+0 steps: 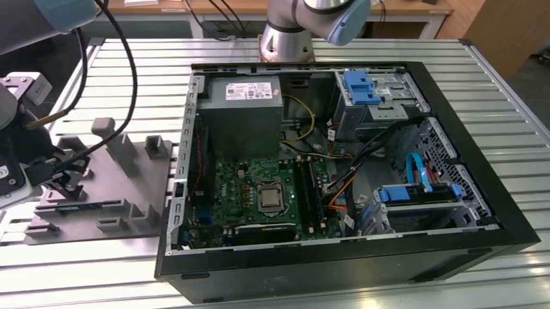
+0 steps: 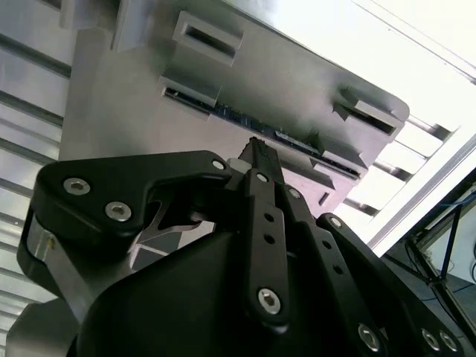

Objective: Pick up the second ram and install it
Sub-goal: 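Reach for the second ram, then pick up the second ram and move it above second insertion slot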

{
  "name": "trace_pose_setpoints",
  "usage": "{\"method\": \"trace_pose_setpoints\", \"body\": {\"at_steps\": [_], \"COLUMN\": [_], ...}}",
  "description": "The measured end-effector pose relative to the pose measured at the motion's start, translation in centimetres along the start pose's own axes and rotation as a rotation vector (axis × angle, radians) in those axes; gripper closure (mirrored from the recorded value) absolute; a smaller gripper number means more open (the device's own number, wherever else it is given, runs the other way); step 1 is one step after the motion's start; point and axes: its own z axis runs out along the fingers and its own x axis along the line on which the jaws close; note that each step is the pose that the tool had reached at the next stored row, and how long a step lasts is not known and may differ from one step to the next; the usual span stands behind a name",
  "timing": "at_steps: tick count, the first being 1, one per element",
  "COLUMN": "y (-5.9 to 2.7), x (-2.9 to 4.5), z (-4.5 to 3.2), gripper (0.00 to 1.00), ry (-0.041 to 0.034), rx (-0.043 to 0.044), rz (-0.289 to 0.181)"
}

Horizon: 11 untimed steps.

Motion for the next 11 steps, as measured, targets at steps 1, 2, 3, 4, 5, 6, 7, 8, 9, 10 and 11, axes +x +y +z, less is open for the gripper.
{"method": "trace_pose_setpoints", "body": {"at_steps": [1, 2, 3, 4, 5, 6, 7, 8, 9, 10, 11], "y": [-0.02, -0.03, -0.03, -0.03, -0.03, -0.03, -0.03, -0.03, -0.03, -0.03, -0.03], "x": [0.0, 0.0, 0.0, 0.0, 0.0, 0.0, 0.0, 0.0, 0.0, 0.0, 0.0], "z": [0.08, 0.08, 0.08, 0.08, 0.08, 0.08, 0.08, 0.09, 0.08, 0.09, 0.09], "gripper": [0.9, 0.9, 0.9, 0.9, 0.9, 0.9, 0.9, 0.9, 0.9, 0.9, 0.9], "ry": [-0.0004, -0.0003, -0.0001, -0.0002, -0.0002, -0.0003, -0.0003, -0.0003, -0.0003, -0.0003, -0.0003], "rx": [0.0013, 0.0035, 0.0037, 0.0038, 0.0041, 0.0045, 0.0045, 0.0046, 0.0046, 0.0047, 0.0048], "rz": [0.0, 0.0, 0.0, 0.0, 0.0, 0.0, 0.0, 0.0, 0.0, 0.0, 0.0]}}
